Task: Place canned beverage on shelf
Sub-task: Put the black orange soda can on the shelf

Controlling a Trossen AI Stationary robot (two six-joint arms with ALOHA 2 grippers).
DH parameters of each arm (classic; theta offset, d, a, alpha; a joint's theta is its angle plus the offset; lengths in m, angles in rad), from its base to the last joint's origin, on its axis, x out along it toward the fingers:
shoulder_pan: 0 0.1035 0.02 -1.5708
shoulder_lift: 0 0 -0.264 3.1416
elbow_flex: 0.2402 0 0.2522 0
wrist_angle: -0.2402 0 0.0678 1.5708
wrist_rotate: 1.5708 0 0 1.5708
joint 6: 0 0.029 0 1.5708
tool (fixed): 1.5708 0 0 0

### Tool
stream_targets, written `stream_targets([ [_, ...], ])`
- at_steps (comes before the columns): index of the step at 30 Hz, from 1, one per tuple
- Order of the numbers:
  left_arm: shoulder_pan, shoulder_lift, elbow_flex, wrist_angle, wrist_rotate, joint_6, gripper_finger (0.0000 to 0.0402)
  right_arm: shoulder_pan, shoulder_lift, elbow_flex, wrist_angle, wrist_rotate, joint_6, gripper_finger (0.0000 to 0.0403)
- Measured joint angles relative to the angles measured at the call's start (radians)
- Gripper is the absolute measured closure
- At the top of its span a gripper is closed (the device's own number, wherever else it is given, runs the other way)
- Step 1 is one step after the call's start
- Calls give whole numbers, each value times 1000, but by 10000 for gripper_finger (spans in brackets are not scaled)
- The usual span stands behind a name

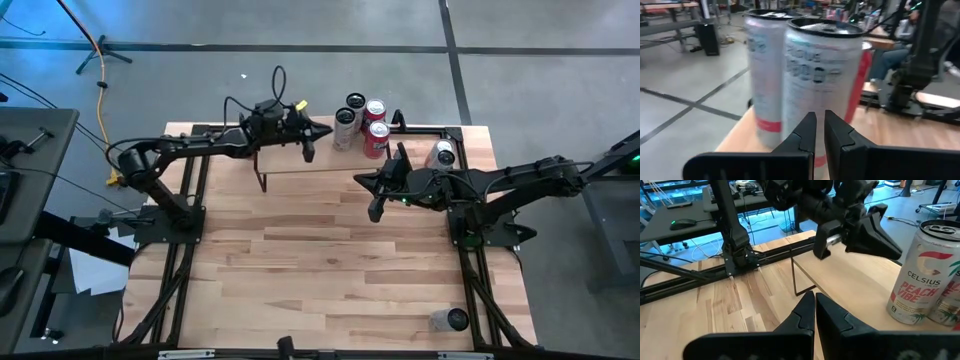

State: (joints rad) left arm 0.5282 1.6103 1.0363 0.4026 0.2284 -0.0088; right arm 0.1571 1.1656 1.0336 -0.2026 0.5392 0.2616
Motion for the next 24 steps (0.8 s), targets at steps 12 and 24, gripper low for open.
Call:
stream_targets([
  [12,-7,23,-2,19,-31,11,401,0,0,0,-1,6,-8,403],
  [24,-12,26,-2,37,-85,-14,401,0,0,0,-1,6,-8,403],
])
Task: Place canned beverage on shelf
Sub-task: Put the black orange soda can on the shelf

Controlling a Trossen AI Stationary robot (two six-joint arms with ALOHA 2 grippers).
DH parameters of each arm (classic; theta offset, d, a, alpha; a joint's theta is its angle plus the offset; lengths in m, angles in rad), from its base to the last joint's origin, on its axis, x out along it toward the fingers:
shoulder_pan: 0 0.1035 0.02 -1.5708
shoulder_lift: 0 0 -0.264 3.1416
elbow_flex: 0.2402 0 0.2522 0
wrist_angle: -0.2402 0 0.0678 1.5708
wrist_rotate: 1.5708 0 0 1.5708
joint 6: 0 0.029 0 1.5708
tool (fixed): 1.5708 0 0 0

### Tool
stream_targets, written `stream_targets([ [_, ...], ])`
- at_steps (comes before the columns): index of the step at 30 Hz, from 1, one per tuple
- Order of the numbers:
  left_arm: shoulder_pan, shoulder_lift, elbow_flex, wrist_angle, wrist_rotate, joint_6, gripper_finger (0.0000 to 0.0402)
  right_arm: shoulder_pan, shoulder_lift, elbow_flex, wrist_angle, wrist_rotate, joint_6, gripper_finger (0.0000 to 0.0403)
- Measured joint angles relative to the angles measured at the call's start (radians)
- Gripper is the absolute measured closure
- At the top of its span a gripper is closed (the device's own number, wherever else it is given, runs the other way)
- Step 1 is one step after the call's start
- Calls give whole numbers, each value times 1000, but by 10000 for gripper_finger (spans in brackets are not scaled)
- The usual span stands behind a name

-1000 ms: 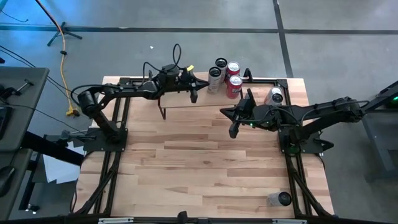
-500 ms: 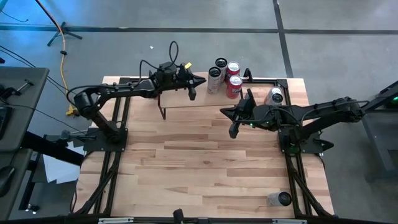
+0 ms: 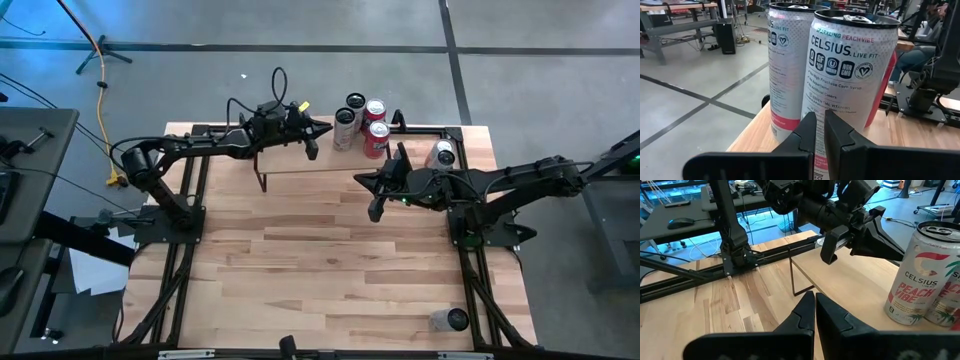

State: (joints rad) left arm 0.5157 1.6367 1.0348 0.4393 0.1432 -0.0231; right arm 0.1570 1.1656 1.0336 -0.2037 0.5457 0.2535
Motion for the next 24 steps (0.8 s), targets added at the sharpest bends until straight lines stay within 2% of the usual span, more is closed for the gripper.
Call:
stream_targets([
  [19,-15,0,0,34,-18,-54,401,0,0,0,0,0,-1,403],
  [24,-23,24,46,25,-18,-55,401,0,0,0,0,0,-1,403],
])
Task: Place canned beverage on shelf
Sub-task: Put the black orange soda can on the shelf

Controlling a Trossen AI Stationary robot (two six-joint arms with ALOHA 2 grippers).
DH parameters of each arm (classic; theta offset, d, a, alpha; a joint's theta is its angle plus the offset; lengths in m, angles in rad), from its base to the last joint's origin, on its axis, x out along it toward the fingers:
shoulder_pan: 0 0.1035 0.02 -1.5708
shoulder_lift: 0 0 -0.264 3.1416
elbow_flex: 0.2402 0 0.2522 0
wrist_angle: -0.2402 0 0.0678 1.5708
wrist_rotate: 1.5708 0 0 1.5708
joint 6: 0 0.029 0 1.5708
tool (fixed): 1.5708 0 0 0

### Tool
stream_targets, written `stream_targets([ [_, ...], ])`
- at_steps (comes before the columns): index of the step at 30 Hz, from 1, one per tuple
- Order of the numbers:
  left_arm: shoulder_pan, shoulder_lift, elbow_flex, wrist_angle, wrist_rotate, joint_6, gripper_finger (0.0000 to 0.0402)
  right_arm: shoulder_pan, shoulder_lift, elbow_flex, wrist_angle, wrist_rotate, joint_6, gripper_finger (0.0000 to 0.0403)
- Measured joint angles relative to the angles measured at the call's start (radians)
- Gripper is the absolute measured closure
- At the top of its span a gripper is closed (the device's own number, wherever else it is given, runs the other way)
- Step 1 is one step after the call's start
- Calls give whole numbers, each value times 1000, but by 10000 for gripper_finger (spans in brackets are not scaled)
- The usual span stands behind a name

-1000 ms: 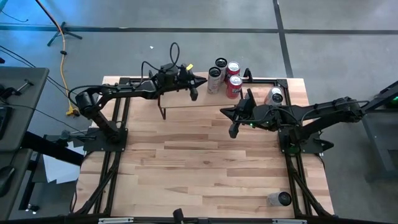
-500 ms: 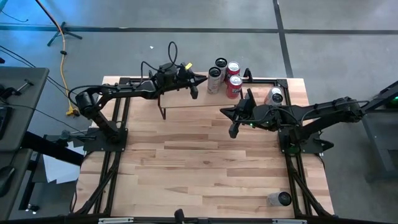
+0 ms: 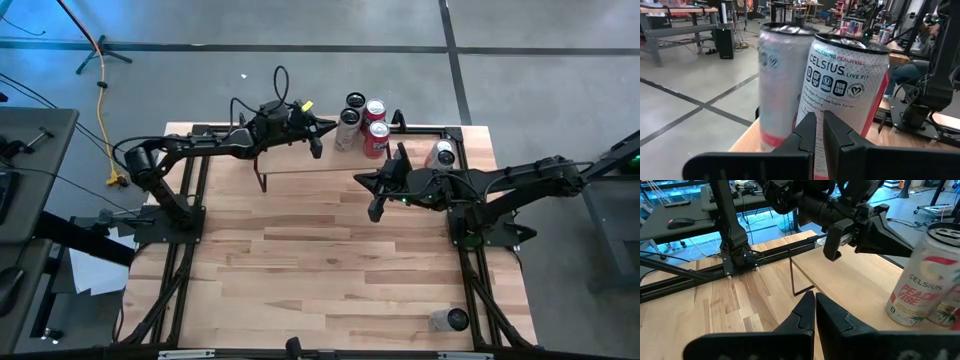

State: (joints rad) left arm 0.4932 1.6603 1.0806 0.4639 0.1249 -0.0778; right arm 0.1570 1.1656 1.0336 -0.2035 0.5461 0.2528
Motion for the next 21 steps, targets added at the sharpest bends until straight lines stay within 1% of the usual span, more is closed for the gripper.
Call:
stream_targets([
  [3,-9,30,49,-8,3,-8,401,0,0,0,0,0,0,403],
  [7,-17,54,94,-108,4,19,401,0,0,0,0,0,0,403],
  [10,-17,54,98,-135,-1,53,401,0,0,0,0,0,0,403],
  [16,0,46,98,-145,-5,38,401,0,0,0,0,0,-19,403],
  [21,0,46,98,-177,-2,55,401,0,0,0,0,0,-19,403],
])
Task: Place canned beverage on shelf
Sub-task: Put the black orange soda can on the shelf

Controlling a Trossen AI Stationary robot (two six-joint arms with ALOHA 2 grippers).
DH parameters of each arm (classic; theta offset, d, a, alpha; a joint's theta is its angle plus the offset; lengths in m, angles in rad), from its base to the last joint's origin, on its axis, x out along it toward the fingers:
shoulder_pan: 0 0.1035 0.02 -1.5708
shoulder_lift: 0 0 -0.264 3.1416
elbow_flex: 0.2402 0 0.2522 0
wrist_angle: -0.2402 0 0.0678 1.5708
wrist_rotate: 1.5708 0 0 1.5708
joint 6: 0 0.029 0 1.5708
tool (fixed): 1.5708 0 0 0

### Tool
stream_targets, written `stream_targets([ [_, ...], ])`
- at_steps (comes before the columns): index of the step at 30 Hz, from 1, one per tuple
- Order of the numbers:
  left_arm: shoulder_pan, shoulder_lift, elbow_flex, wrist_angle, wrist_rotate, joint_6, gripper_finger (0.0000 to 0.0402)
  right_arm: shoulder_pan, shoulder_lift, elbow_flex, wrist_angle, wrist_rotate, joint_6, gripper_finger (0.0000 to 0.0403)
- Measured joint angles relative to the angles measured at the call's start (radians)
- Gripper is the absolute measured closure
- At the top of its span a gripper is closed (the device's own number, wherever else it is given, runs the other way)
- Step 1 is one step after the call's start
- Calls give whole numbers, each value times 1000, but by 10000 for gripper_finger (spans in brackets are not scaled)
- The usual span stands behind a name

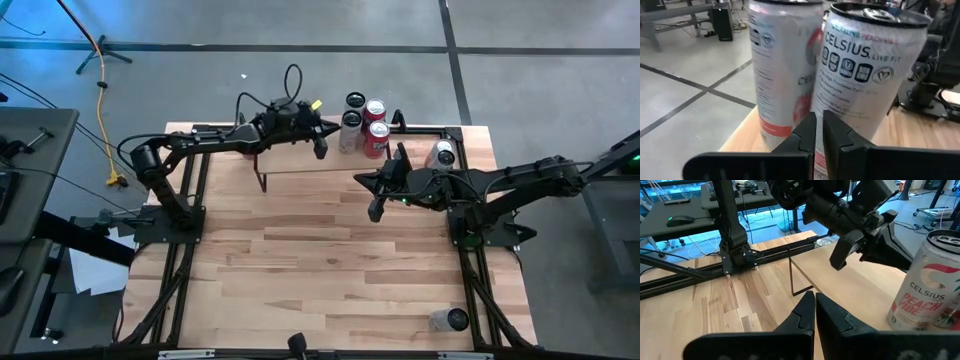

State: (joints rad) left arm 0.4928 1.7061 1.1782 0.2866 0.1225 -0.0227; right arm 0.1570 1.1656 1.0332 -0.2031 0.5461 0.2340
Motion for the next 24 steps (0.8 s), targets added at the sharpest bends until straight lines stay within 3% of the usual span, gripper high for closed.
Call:
stream_targets([
  [12,-16,17,0,-121,23,-10,401,0,0,0,0,0,0,403],
  [24,-35,72,-1,-56,14,-44,402,0,0,0,-1,0,-8,403],
])
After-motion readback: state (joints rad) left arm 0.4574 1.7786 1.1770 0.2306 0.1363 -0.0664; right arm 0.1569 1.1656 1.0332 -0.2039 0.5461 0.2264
